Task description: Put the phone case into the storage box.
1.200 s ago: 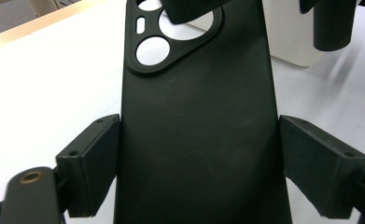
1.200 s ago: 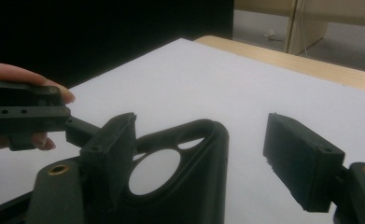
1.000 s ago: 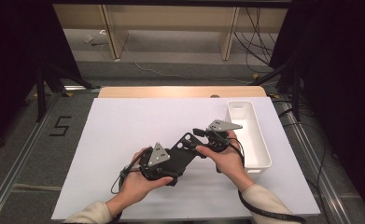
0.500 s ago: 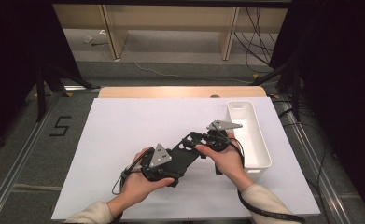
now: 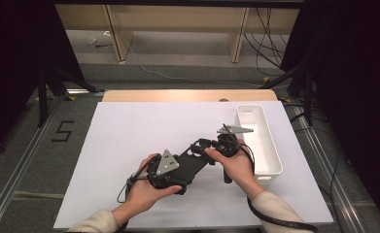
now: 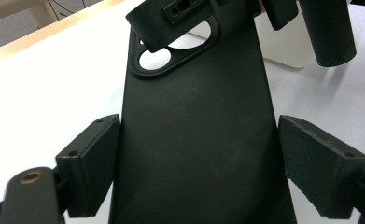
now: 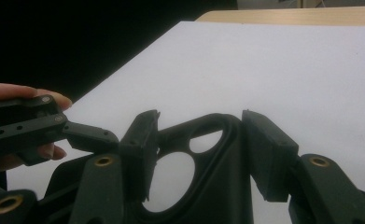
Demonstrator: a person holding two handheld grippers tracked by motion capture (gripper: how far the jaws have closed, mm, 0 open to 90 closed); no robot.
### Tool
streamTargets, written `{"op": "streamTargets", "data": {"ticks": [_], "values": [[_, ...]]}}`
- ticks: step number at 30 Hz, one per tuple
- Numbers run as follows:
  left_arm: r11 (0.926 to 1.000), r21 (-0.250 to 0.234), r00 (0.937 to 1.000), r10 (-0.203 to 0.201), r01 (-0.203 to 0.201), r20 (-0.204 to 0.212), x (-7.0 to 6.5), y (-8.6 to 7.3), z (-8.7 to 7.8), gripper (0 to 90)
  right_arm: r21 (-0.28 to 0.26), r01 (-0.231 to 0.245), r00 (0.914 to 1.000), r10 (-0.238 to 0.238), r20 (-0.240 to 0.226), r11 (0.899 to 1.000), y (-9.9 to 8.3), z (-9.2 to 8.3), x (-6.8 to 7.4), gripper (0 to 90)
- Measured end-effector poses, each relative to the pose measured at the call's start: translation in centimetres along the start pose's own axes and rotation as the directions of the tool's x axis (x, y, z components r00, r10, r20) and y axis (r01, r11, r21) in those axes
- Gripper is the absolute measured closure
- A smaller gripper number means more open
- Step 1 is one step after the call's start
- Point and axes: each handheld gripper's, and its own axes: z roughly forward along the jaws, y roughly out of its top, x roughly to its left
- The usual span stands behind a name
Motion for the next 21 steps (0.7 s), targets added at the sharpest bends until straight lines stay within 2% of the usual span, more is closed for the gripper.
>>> {"op": "streamTargets", "data": {"ticks": [4,7,11,13,15,18,21], "values": [[0.9998,0.022,1.0000,-0.001,0.001,0.001,0.0,-0.1,0.1,15.4,-0.009,-0.010,0.9999,0.010,-0.005,1.000,0.0,-0.1,0.0,51.6],[0.9997,0.024,1.0000,-0.003,0.003,-0.001,0.1,-0.2,0.3,15.3,-0.035,-0.021,0.9996,0.020,-0.020,0.999,0.2,-0.3,0.0,59.7],[0.9995,0.031,1.0000,-0.007,0.007,0.000,0.0,-0.3,0.4,15.2,-0.055,-0.023,0.9990,0.021,-0.039,0.998,0.6,-0.7,0.3,65.5],[0.9994,0.032,0.9999,0.009,-0.009,-0.007,0.0,-0.3,0.4,15.0,-0.065,-0.031,0.9981,0.028,-0.055,0.997,0.7,-0.9,0.4,68.6],[0.9993,0.029,0.9997,0.023,-0.023,-0.011,0.0,-0.3,0.5,14.8,-0.071,-0.014,0.9986,0.010,-0.051,0.997,0.8,-1.0,0.6,70.4],[0.9985,0.028,0.9988,0.047,-0.046,-0.015,0.1,-0.3,0.5,14.5,-0.080,-0.028,0.9971,0.023,-0.072,0.996,1.0,-1.2,0.9,74.0],[0.9987,0.021,0.9988,0.046,-0.046,-0.018,-0.1,-0.2,0.5,14.5,-0.098,-0.027,0.9967,0.019,-0.079,0.995,1.3,-1.4,1.2,76.5]]}}
